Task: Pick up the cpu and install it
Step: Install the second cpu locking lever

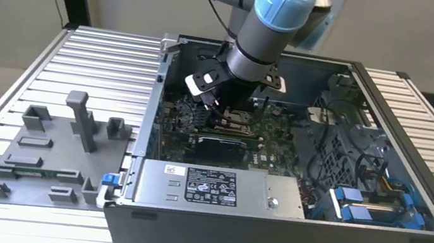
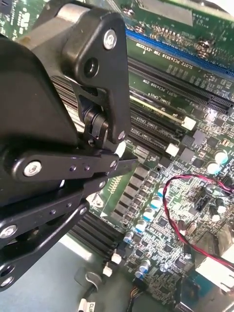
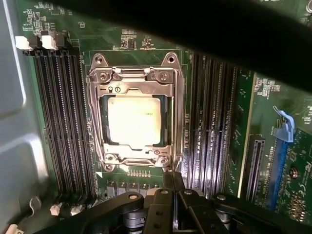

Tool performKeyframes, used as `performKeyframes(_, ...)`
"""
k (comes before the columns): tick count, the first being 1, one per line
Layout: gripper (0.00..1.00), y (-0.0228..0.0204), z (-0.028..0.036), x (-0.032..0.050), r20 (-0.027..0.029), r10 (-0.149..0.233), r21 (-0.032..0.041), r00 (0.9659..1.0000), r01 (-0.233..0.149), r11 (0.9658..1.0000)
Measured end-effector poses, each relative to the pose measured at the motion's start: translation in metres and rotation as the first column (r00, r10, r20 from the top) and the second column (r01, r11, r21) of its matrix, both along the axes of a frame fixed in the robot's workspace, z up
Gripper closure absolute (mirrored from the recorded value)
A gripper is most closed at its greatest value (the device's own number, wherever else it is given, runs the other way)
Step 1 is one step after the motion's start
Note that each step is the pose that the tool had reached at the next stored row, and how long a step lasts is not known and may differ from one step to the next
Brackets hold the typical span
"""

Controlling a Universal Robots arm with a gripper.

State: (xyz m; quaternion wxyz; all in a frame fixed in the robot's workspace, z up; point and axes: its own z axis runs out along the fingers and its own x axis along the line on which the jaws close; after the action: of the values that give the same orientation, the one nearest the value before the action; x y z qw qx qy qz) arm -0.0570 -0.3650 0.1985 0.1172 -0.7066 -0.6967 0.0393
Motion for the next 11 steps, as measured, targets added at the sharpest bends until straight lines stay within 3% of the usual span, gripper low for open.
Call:
performKeyframes(8, 1.0, 0.0006, -0.0039, 0.0, -0.0147, 0.0, 0.0, 0.9999, 0.0, 1.0)
performKeyframes(11, 1.0, 0.0007, -0.0045, 0.0, -0.0161, 0.0, -0.0004, 0.9999, 0.0, 1.0)
